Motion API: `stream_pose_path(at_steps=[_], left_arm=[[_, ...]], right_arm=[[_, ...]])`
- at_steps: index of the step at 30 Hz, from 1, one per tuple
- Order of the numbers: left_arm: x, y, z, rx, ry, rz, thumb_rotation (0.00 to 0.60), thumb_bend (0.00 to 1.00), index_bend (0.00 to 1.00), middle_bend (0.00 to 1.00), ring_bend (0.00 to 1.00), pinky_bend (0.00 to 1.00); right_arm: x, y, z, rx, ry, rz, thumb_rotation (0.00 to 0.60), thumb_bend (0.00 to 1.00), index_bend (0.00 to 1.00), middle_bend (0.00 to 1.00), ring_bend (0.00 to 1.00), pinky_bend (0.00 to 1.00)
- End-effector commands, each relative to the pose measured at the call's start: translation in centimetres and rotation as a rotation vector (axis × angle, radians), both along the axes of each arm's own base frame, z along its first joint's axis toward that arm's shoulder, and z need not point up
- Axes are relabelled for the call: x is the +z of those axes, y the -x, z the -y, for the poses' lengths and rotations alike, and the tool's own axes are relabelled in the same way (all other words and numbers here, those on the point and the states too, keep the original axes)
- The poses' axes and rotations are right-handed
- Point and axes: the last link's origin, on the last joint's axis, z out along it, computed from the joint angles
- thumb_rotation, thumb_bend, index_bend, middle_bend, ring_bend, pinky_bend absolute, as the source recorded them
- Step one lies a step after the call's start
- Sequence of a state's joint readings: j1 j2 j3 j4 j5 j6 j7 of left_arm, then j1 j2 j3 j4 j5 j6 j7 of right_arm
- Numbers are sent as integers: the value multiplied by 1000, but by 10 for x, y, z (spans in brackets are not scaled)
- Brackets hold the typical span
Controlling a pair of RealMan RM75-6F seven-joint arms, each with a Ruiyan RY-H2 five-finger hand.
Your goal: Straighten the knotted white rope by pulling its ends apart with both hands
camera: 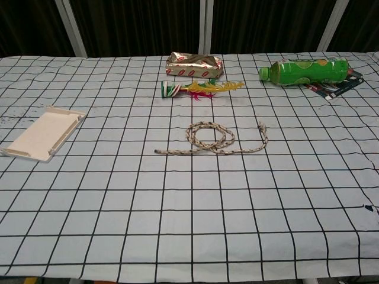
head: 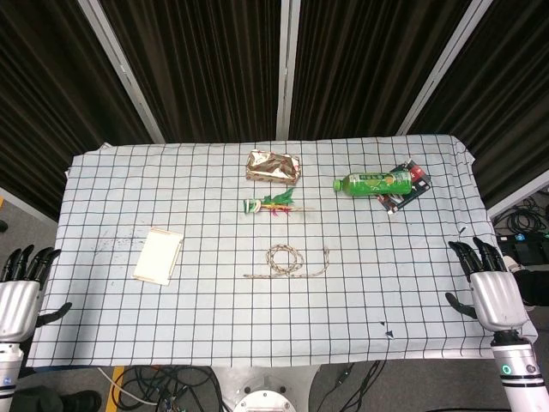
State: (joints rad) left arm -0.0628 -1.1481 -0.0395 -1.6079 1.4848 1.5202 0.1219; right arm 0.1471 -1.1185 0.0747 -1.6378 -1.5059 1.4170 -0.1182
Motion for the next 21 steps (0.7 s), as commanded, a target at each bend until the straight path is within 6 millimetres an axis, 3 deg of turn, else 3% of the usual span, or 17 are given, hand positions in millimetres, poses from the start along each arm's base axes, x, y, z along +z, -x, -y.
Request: stream_pose_path(at_steps=[1,8,11,17,21], left_arm=[[0,0,0,0,0,0,600,87,143,126,0,0],[1,-1,0,-7,-12,2,600,87,144,126,0,0],[0,-1,-1,-12,-13,10,600,87,143,126,0,0],[-1,0,0,-13,-5,10,600,87,143,126,0,0],[1,2,0,-1,-11,11,600,87,143,126,0,0]], right_arm=[[0,0,0,1,-2,0,600,122,115,145,15,102],[-1,-5,4,14,-34,7,600,122,129,148,15,102],[-7,-16,16,54,-88,17,600,128,164,161,15,102],[-39,-51,64,167,-253,29,600,174,265,192,24,102],[-70,-73,99,221,-353,10,600,227,325,201,24,102]])
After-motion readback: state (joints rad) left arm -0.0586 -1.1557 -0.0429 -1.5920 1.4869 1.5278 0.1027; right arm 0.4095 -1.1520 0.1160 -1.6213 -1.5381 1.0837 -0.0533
